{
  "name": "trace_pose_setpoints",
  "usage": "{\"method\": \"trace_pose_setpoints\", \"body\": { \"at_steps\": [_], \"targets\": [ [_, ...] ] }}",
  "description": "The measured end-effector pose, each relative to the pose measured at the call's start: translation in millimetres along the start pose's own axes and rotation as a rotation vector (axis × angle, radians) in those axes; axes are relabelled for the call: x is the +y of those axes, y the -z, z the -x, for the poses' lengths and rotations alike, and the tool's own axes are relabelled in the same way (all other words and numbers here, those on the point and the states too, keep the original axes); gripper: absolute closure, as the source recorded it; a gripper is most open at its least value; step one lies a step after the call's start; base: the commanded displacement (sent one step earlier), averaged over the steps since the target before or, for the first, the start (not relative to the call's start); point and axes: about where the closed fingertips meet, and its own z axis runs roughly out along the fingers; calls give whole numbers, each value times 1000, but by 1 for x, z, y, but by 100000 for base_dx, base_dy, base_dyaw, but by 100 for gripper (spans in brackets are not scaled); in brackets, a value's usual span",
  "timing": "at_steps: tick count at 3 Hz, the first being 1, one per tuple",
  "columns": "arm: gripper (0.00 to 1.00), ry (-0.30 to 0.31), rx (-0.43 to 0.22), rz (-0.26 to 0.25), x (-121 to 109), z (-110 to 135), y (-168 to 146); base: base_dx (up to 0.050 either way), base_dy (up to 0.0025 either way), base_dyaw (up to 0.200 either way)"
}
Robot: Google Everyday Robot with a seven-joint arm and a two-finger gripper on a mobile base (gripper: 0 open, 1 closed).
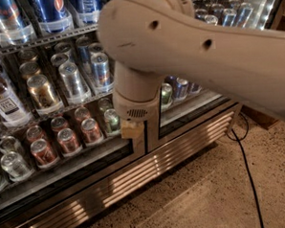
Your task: Close left fridge door
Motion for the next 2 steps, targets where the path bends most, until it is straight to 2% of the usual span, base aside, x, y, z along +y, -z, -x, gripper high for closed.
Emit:
{"method": "trace_pose_setpoints", "body": {
  "at_steps": [1, 2],
  "targets": [
    [100, -95, -167, -8, -18, -43, -5, 0, 0, 0],
    [100, -112, -310, 18, -22, -55, -6, 0, 0, 0]
  ]
}}
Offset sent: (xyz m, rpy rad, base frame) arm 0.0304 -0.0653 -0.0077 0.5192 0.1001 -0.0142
